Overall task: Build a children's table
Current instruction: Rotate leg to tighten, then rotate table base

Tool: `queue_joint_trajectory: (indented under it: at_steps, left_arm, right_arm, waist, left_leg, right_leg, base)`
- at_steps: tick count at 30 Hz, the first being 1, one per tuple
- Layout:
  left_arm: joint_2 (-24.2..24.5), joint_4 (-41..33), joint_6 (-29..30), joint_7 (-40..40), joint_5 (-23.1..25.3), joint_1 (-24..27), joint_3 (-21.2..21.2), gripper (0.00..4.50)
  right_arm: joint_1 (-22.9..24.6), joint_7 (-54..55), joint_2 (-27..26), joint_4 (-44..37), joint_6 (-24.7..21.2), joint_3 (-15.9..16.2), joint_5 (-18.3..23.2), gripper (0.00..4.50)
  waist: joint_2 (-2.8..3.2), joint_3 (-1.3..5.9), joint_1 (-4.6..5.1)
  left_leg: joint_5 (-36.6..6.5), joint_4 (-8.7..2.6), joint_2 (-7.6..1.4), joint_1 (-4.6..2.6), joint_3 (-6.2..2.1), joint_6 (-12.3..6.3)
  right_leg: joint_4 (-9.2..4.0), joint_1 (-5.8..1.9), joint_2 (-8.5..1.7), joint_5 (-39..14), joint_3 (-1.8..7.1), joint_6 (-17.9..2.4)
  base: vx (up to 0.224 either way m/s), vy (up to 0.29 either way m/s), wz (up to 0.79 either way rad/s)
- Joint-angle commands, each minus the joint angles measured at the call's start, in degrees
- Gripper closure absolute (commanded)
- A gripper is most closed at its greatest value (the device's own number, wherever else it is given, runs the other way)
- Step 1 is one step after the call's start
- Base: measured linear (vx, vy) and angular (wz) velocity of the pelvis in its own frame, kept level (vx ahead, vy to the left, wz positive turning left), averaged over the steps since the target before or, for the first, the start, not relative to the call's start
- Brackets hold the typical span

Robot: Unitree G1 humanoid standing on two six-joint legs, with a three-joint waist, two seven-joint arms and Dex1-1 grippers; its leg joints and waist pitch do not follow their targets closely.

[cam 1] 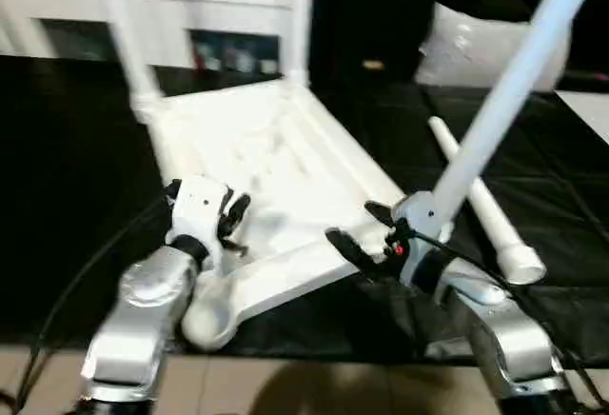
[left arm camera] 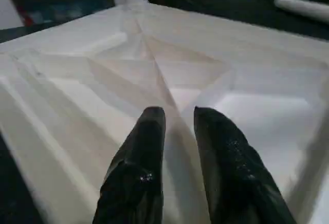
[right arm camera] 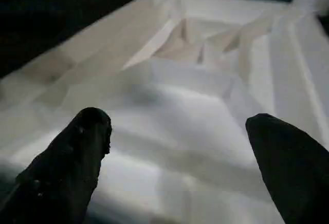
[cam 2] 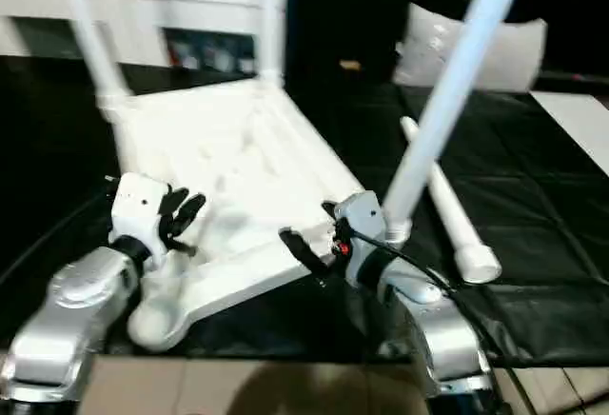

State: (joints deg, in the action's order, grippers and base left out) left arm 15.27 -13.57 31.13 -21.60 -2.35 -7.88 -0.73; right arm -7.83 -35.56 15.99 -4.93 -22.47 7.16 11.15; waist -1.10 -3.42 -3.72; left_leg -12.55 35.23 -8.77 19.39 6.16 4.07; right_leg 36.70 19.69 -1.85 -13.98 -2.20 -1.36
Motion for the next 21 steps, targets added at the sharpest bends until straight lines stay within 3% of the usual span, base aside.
queue_joint_trajectory:
  at_steps: [1, 4, 5, 6, 7, 8, 10, 11, 12, 13, 14, 15, 17, 21]
  left_arm:
    - [1.86, 1.44, 1.59, -2.16, -0.11, -2.17, 0.26, 3.19]
    - [7.73, 4.29, 3.62, -3.36, 3.58, -4.33, -1.17, 3.19]
    - [7.73, 4.29, 3.62, -3.36, 3.58, -4.33, -1.17, 3.19]
    - [11.15, 4.82, 6.18, -4.73, 5.46, -4.71, -2.41, 3.19]
    - [13.86, 4.78, 8.13, -6.30, 6.38, -4.85, -3.25, 3.43]
    - [13.98, 4.77, 8.21, -6.37, 6.41, -4.86, -3.28, 3.43]
    - [14.47, 4.40, 9.70, -7.12, 5.67, -4.82, -3.26, 3.43]
    - [15.19, 3.89, 10.78, -8.01, 5.30, -4.75, -3.76, 3.43]
    - [16.35, 3.54, 12.28, -8.98, 5.25, -4.60, -4.89, 3.58]
    - [17.68, 3.58, 12.64, -10.34, 5.50, -4.46, -6.36, 3.58]
    - [18.33, 3.86, 12.63, -11.04, 5.67, -4.36, -7.23, 3.72]
    - [18.66, 4.35, 12.08, -11.54, 5.95, -4.33, -7.96, 3.75]
    - [18.40, 5.33, 10.09, -11.54, 6.63, -4.93, -8.74, 3.82]
    - [18.71, 5.77, 10.77, -13.05, 6.66, -7.38, -10.00, 4.18]
  right_arm:
    - [-0.22, -0.88, 1.53, -1.44, -2.19, -0.54, 0.04, 0.00]
    - [-0.68, -2.68, 5.40, -3.24, -6.37, 0.56, -1.02, 0.00]
    - [-0.68, -2.68, 5.40, -3.24, -6.37, 0.56, -1.02, 0.00]
    - [-0.72, -4.43, 8.48, -4.68, -8.51, 1.65, -1.96, 0.00]
    - [-0.71, -5.81, 11.19, -6.03, -10.16, 2.41, -2.73, 0.00]
    - [-0.71, -5.86, 11.30, -6.09, -10.23, 2.44, -2.76, 0.00]
    - [-0.71, -6.09, 12.22, -6.60, -11.16, 2.60, -2.93, 0.00]
    - [-0.78, -6.36, 13.09, -7.00, -11.73, 2.78, -3.12, 0.00]
    - [-1.00, -6.68, 14.18, -7.48, -12.48, 3.11, -3.37, 0.00]
    - [-1.27, -7.06, 15.22, -8.02, -13.30, 3.42, -3.50, 0.00]
    - [-1.52, -7.38, 16.04, -8.43, -13.87, 3.76, -3.74, 0.00]
    - [-1.74, -7.69, 16.64, -8.75, -14.30, 4.10, -3.96, 0.00]
    - [-2.08, -8.09, 17.19, -9.21, -15.27, 4.64, -3.93, 0.00]
    - [-3.00, -6.70, 16.42, -8.25, -17.44, 6.19, -4.76, 0.00]
  waist:
    - [0.44, 1.67, -0.09]
    - [0.62, 2.06, -0.20]
    - [1.22, 2.12, -0.23]
    - [0.90, 2.19, -0.18]
    - [1.12, 2.25, -0.35]
    - [0.93, 2.27, -0.14]
    - [1.09, 2.86, -0.23]
    - [1.06, 2.92, -0.29]
    - [0.78, 3.26, -0.41]
    - [0.87, 3.63, -0.69]
    - [0.81, 3.68, -0.65]
    - [0.82, 3.43, -0.84]
    - [0.65, 3.18, -1.04]
    - [0.47, 2.84, -1.42]
  left_leg:
    - [-21.67, -5.53, -3.60, -0.75, -0.79, 0.60]
    - [-18.35, -5.89, -3.81, 0.14, -0.69, 0.36]
    - [-17.96, -5.90, -3.81, 0.17, -0.75, 0.41]
    - [-17.79, -5.88, -3.87, 0.11, -0.64, 0.19]
    - [-17.83, -6.00, -3.83, 0.23, -0.76, 0.10]
    - [-17.40, -5.81, -3.74, 0.30, -0.48, -0.02]
    - [-12.34, -5.48, -3.76, 0.46, -0.25, -0.81]
    - [-10.75, -5.34, -3.81, 0.59, -0.18, -1.22]
    - [-6.65, -5.06, -3.77, 0.94, -0.08, -2.09]
    - [-2.74, -4.65, -3.70, 1.06, -0.05, -3.05]
    - [-1.40, -4.54, -3.67, 1.18, 0.12, -3.58]
    - [-1.05, -4.48, -3.57, 1.21, 0.30, -4.22]
    - [-2.99, -4.65, -3.57, 1.22, 0.49, -4.38]
    - [-7.50, -5.07, -3.87, 0.72, 0.63, -2.65]
  right_leg:
    - [-6.77, -0.18, -6.16, -25.50, 3.42, -7.53]
    - [-6.35, -0.48, -6.36, -22.64, 3.11, -6.69]
    - [-6.20, -0.44, -6.26, -21.33, 3.07, -6.83]
    - [-6.11, -0.40, -6.17, -19.36, 3.11, -6.95]
    - [-5.81, -0.60, -6.14, -17.79, 3.09, -7.29]
    - [-5.80, -0.41, -6.10, -16.91, 3.20, -7.58]
    - [-5.33, -0.74, -6.26, -9.74, 3.06, -9.86]
    - [-5.27, -0.82, -6.39, -7.70, 3.09, -10.39]
    - [-4.71, -1.18, -6.40, -2.55, 3.02, -11.26]
    - [-4.18, -1.25, -6.26, 2.63, 2.85, -11.78]
    - [-4.05, -1.27, -6.21, 4.92, 2.88, -12.19]
    - [-4.12, -1.08, -6.05, 5.81, 2.74, -12.64]
    - [-4.54, -1.15, -6.20, 2.58, 2.73, -12.56]
    - [-5.33, -0.71, -6.26, -7.55, 2.84, -11.53]
  base:
    - [-0.072, 0.030, 0.04]
    - [-0.035, 0.020, -0.01]
    - [0.000, 0.000, 0.00]
    - [0.000, 0.000, 0.00]
    - [0.000, 0.000, 0.00]
    - [0.000, 0.000, 0.00]
    - [0.000, 0.000, 0.00]
    - [0.000, 0.000, 0.00]
    - [0.000, 0.000, 0.00]
    - [0.000, 0.000, 0.00]
    - [0.000, 0.000, 0.00]
    - [0.000, 0.000, 0.00]
    - [0.000, 0.000, 0.00]
    - [0.000, 0.000, 0.00]
